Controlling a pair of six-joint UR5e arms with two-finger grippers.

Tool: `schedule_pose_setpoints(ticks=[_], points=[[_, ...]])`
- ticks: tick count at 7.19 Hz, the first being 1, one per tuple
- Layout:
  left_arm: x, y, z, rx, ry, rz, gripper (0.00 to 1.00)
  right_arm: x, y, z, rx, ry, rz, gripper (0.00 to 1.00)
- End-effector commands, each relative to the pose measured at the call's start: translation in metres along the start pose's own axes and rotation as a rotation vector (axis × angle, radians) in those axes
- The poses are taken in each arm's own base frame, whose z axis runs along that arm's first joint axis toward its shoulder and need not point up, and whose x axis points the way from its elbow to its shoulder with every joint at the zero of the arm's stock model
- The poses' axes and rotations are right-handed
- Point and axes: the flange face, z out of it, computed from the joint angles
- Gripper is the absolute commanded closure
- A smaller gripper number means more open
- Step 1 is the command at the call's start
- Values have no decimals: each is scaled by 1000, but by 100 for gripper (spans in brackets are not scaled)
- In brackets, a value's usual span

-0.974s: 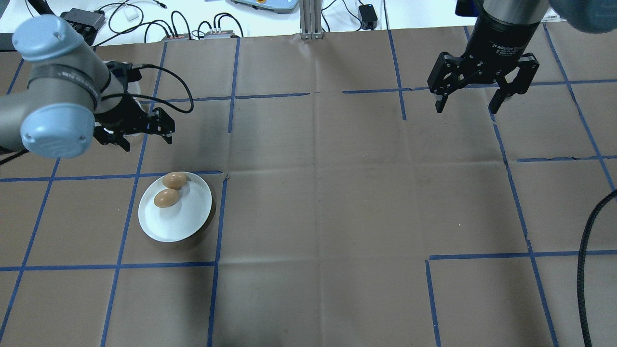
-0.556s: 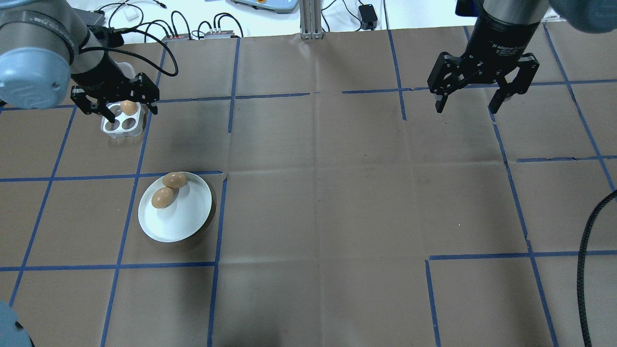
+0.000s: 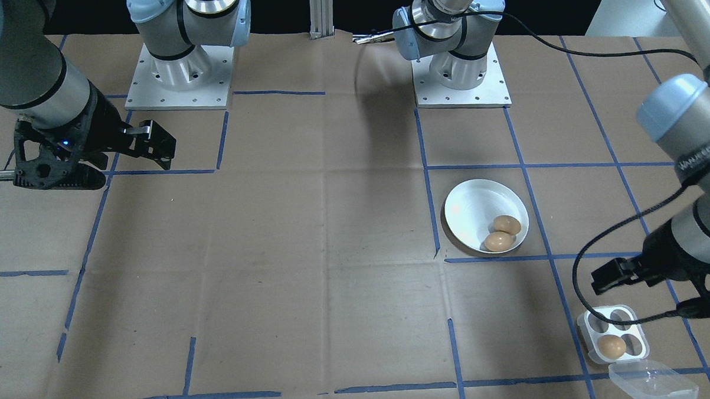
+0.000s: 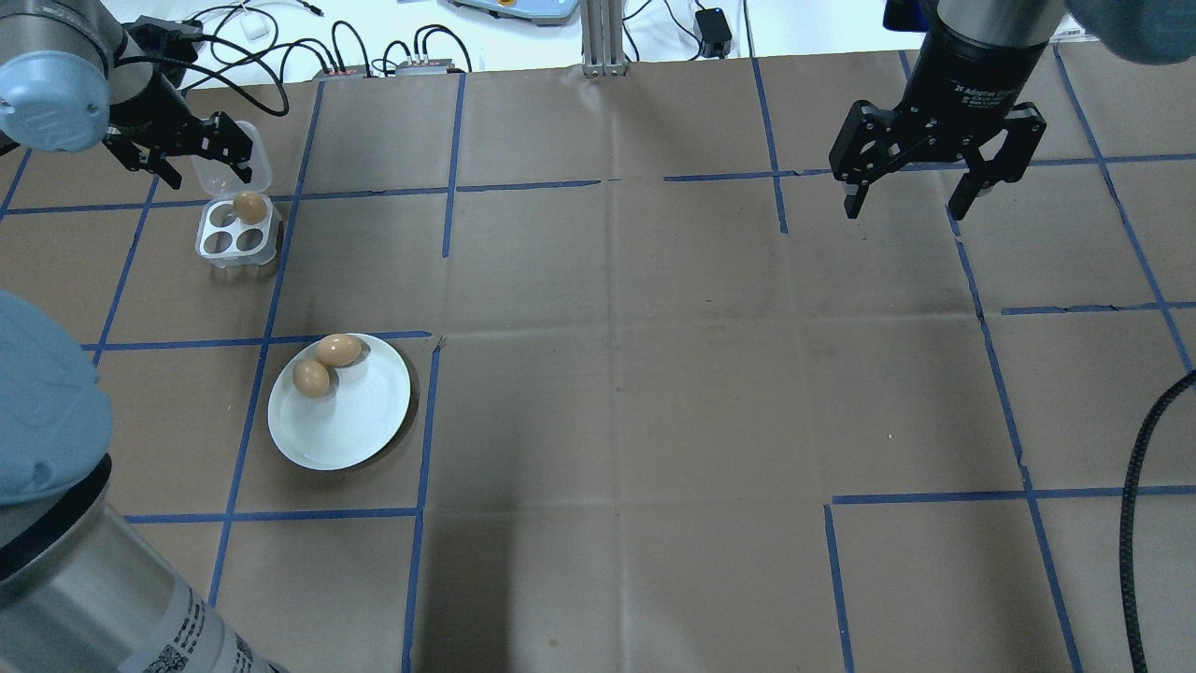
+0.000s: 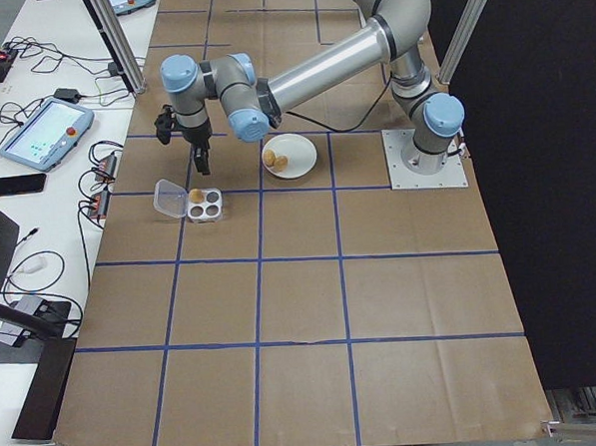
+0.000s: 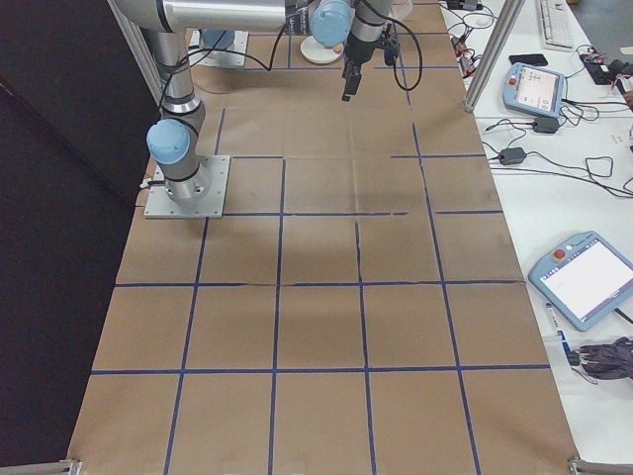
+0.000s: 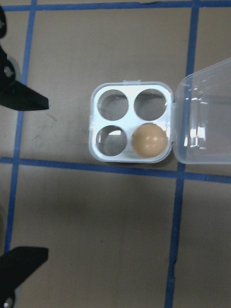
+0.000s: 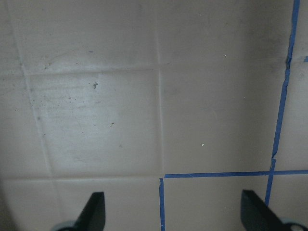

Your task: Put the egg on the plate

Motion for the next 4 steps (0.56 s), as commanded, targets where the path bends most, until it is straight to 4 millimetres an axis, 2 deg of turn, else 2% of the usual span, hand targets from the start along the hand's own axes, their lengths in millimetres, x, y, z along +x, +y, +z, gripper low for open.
schedule_pose_setpoints(ticks=[1, 2, 3, 4], points=[[-9, -18, 53, 3, -1, 41, 1, 0, 0, 0, 0, -1, 0, 0], [-8, -17, 76, -21, 5, 70, 1, 0, -1, 1, -1, -1, 0, 0], [-12, -16, 78, -27, 4, 101, 1, 0, 0, 0, 0, -1, 0, 0], [-13, -16, 86, -36, 6, 110, 6, 0, 0, 0, 0, 1, 0, 0]])
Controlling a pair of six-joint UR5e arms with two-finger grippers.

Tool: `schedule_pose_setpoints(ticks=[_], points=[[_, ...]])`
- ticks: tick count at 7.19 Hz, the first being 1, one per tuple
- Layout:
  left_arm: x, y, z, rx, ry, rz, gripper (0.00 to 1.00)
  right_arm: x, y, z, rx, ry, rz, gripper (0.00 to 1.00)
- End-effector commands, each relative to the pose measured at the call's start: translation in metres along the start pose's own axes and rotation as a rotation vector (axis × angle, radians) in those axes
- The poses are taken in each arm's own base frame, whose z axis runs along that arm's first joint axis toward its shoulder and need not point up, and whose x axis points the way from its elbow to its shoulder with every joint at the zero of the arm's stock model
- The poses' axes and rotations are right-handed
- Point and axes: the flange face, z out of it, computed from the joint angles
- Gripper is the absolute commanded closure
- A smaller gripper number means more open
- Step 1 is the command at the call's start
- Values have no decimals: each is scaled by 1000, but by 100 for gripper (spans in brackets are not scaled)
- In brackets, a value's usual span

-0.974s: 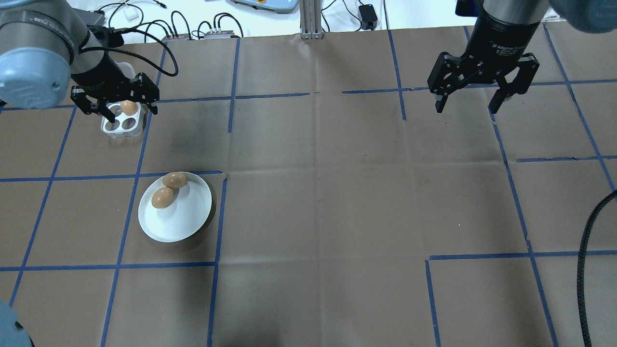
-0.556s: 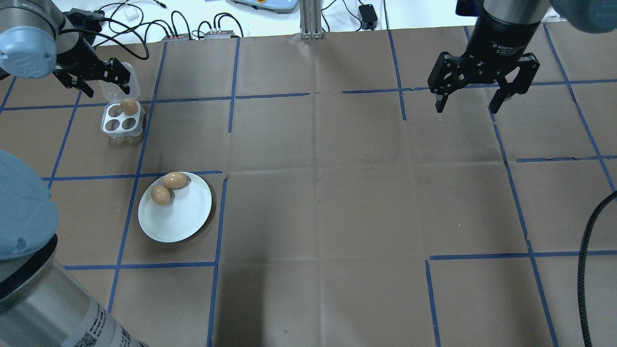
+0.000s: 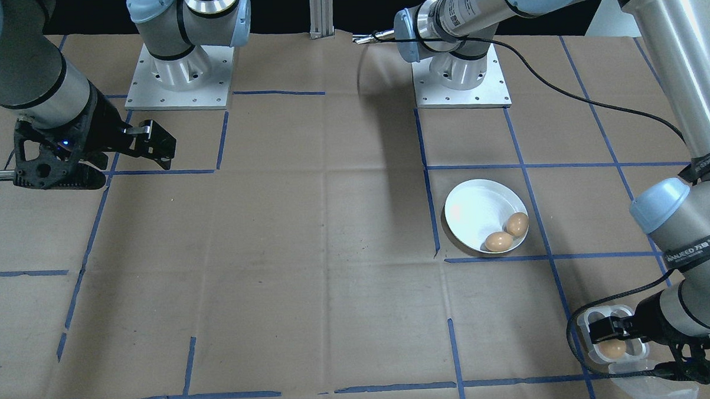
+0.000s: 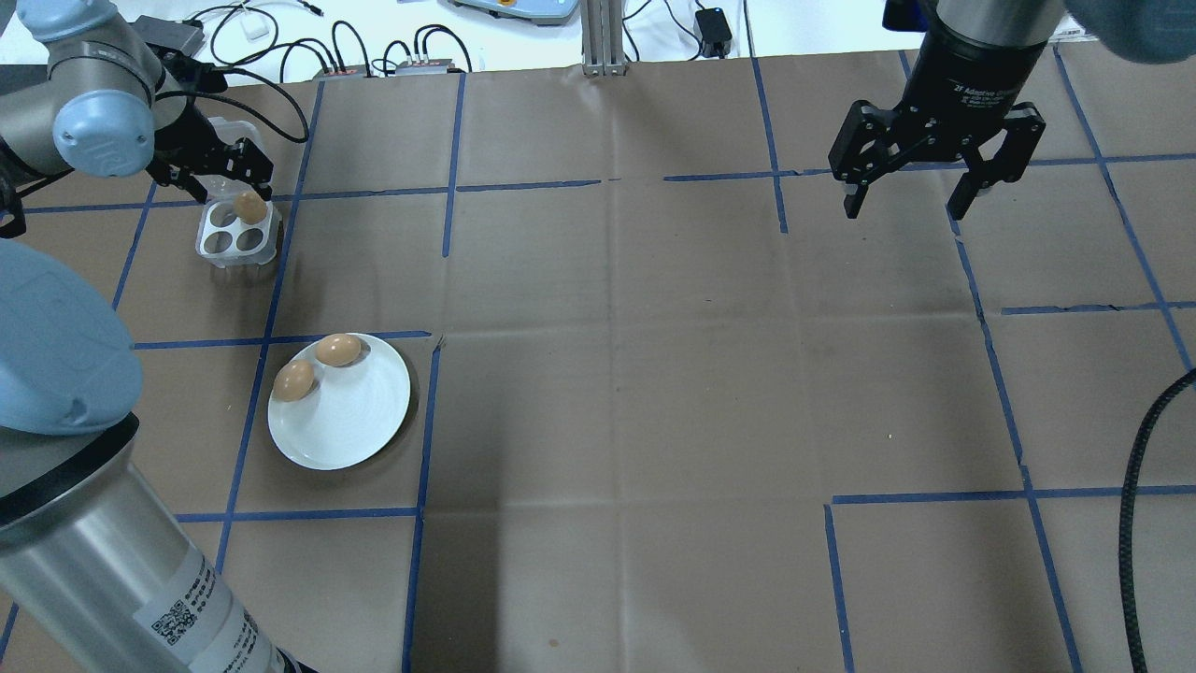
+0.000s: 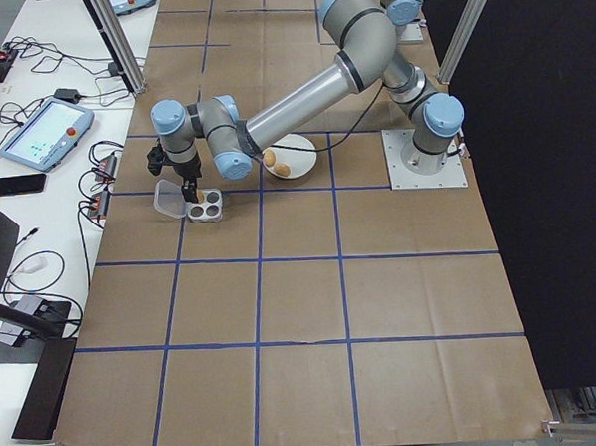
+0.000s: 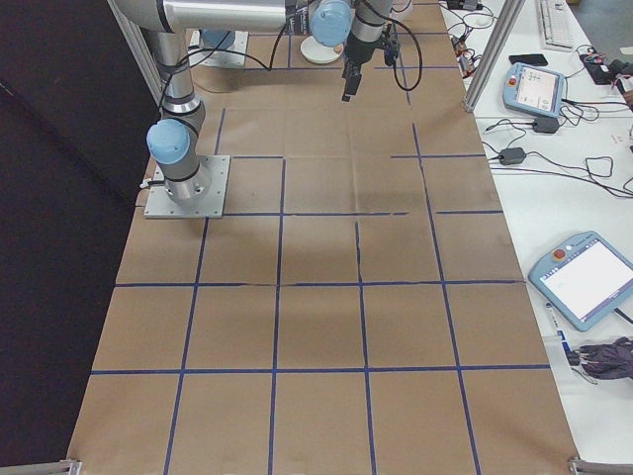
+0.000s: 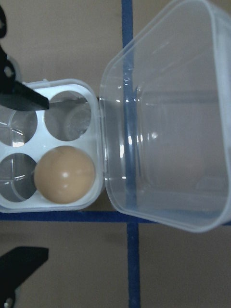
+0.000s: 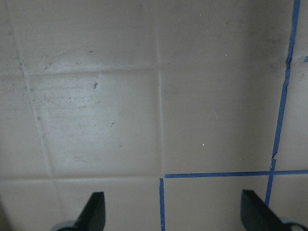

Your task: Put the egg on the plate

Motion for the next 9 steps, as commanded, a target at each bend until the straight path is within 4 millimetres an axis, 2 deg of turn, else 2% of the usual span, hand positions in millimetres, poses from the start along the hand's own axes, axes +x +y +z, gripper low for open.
schedule_pose_setpoints(ticks=[1, 7, 8, 9], points=[[-2, -1, 14, -12, 1, 24, 10, 0, 0, 0, 0, 1, 0, 0], [-1, -7, 3, 18, -2, -5, 67, 0, 0, 0, -1, 0, 0, 0], [2, -6, -5, 24, -5, -11, 73, 0, 0, 0, -1, 1, 0, 0], [4, -5, -13, 22, -9, -15, 74, 0, 0, 0, 0, 1, 0, 0]])
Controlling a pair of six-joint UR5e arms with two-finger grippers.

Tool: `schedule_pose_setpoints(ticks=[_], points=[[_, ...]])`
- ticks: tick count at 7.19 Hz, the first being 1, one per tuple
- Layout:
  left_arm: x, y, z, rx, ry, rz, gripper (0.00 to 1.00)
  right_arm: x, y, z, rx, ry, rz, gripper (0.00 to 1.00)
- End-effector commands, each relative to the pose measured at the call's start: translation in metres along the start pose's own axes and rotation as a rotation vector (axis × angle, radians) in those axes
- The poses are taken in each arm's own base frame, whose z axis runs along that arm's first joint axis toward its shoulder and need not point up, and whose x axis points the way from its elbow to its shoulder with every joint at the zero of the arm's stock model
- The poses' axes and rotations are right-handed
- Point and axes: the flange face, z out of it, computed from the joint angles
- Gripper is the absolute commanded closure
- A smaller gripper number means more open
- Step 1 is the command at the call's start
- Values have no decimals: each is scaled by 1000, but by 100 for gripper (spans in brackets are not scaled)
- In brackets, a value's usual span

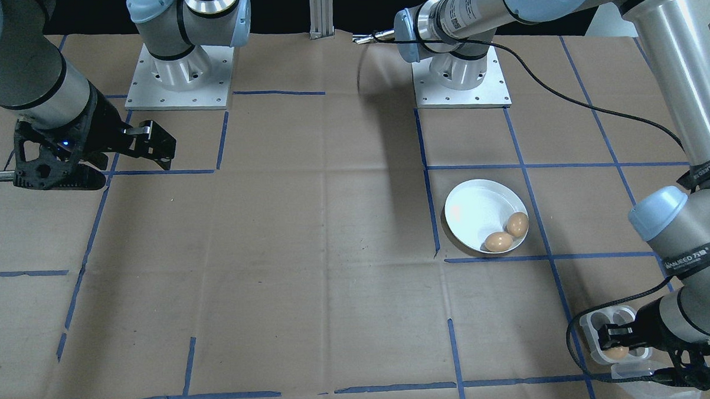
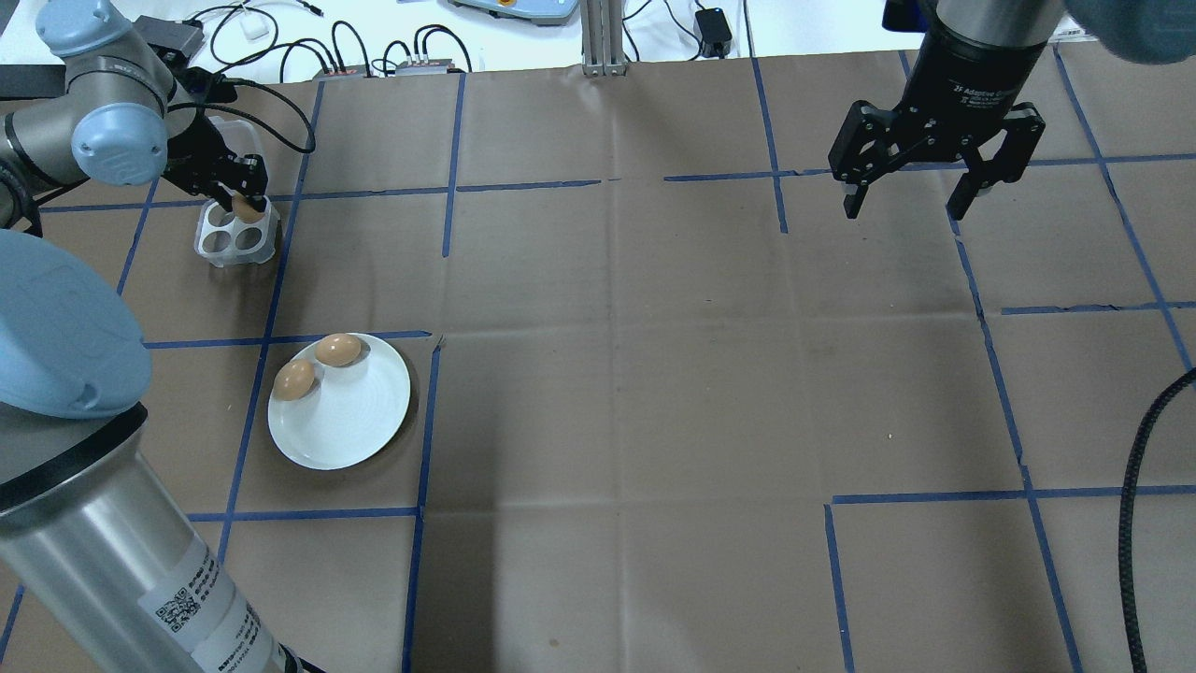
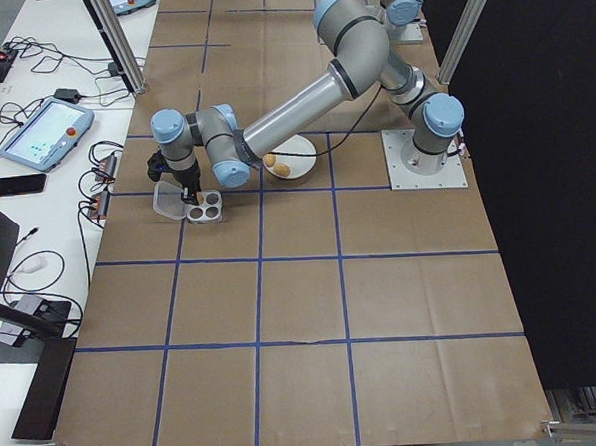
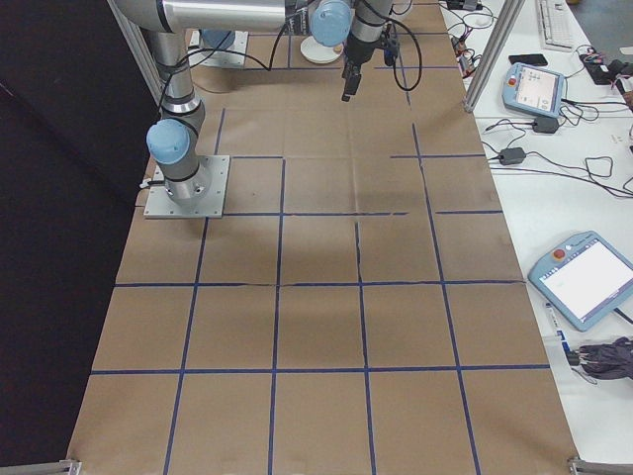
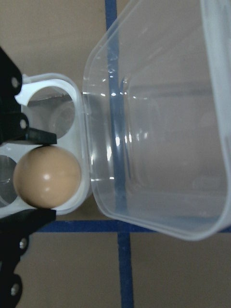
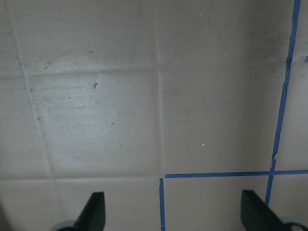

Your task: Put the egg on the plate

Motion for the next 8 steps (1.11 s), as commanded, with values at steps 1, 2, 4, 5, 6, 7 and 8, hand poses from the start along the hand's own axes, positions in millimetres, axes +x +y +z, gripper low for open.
schedule_pose_setpoints(ticks=[1, 2, 4, 5, 6, 7, 8], points=[[5, 8, -31, 11, -14, -11, 74, 0, 0, 0, 1, -1, 0, 0], [9, 19, -60, -8, -10, -12, 74, 0, 0, 0, 1, 1, 0, 0], [38, 54, -98, -82, 16, -101, 77, 0, 0, 0, 1, -1, 0, 0], [67, 85, -99, -113, 32, -124, 78, 0, 0, 0, 1, 1, 0, 0], [107, 126, -94, -150, 32, -143, 79, 0, 0, 0, 1, -1, 0, 0], [140, 166, -87, -186, 39, -172, 80, 0, 0, 0, 1, -1, 0, 0], [167, 208, -76, -230, 45, -181, 80, 0, 0, 0, 1, -1, 0, 0]])
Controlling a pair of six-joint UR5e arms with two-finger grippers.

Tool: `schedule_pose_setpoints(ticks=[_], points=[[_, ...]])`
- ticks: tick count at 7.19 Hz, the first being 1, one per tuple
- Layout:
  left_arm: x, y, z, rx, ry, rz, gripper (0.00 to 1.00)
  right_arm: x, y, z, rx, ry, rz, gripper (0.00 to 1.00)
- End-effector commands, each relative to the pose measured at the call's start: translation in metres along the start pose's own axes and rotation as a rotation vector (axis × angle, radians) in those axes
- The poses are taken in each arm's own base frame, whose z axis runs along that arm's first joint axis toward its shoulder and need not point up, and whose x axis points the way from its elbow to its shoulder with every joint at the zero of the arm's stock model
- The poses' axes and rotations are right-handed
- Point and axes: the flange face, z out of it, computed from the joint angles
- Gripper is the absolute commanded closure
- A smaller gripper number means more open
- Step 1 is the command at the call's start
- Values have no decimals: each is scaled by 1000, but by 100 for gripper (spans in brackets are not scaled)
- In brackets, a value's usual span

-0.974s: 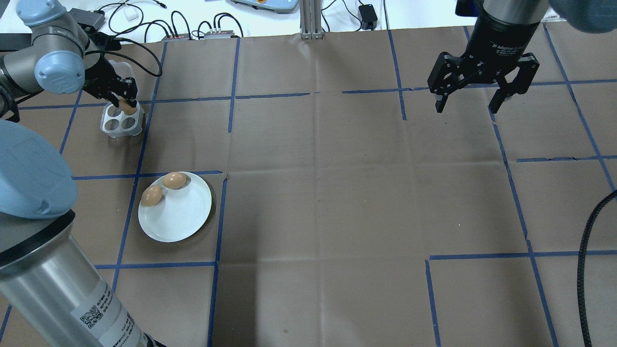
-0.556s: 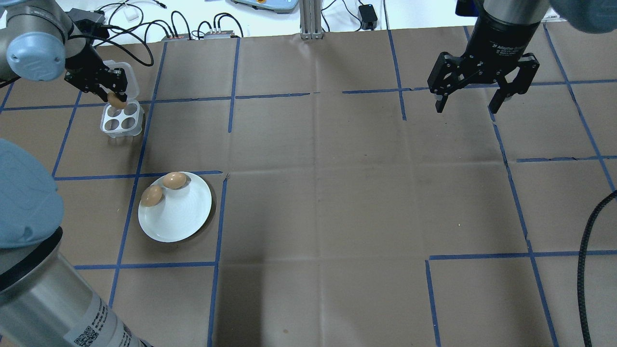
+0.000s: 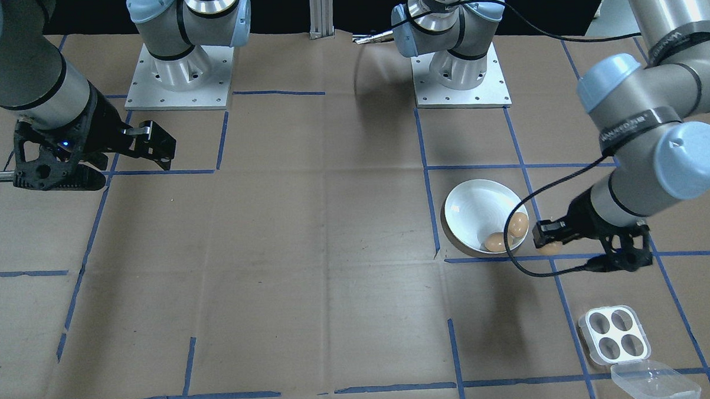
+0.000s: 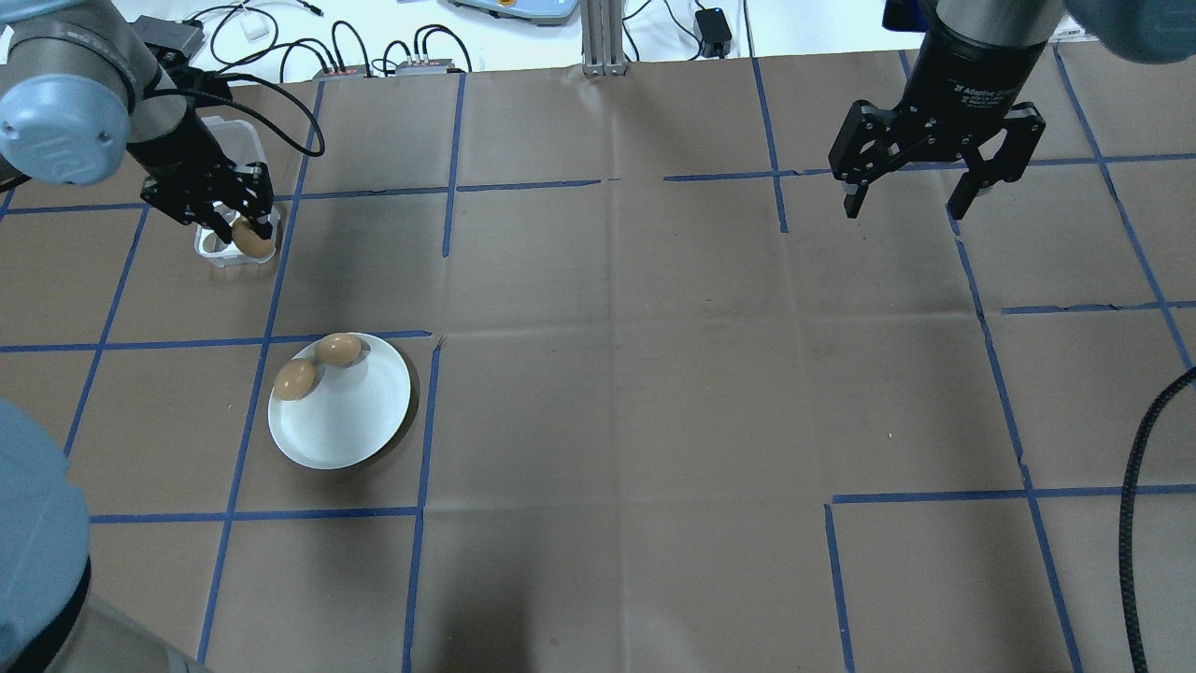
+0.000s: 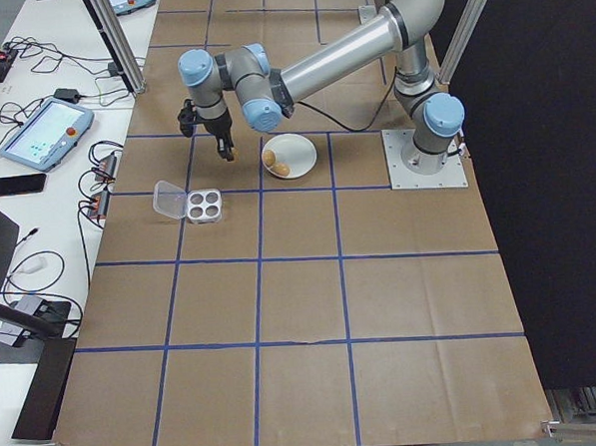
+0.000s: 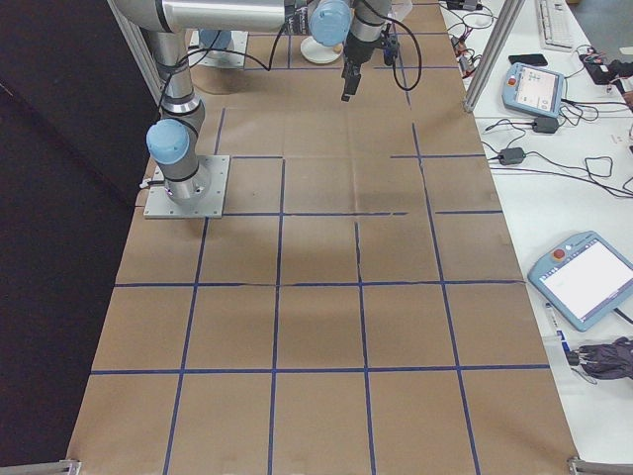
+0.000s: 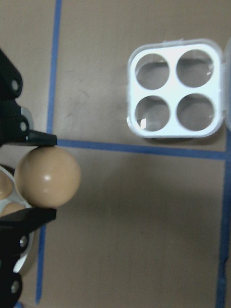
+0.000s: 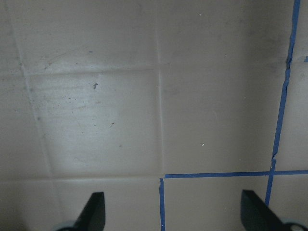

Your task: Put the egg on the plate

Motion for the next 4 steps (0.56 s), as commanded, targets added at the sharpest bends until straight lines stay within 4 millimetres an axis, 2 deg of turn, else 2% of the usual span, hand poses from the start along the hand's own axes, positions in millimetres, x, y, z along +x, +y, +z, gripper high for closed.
schedule_pose_setpoints(ticks=[1, 3, 4], points=[[31, 82, 46, -78, 4, -26, 80, 0, 0, 0, 0, 0, 0, 0], [34, 98, 93, -54, 2, -33, 80, 0, 0, 0, 0, 1, 0, 0], [33, 96, 104, -25, 0, -28, 76, 0, 0, 0, 0, 0, 0, 0]])
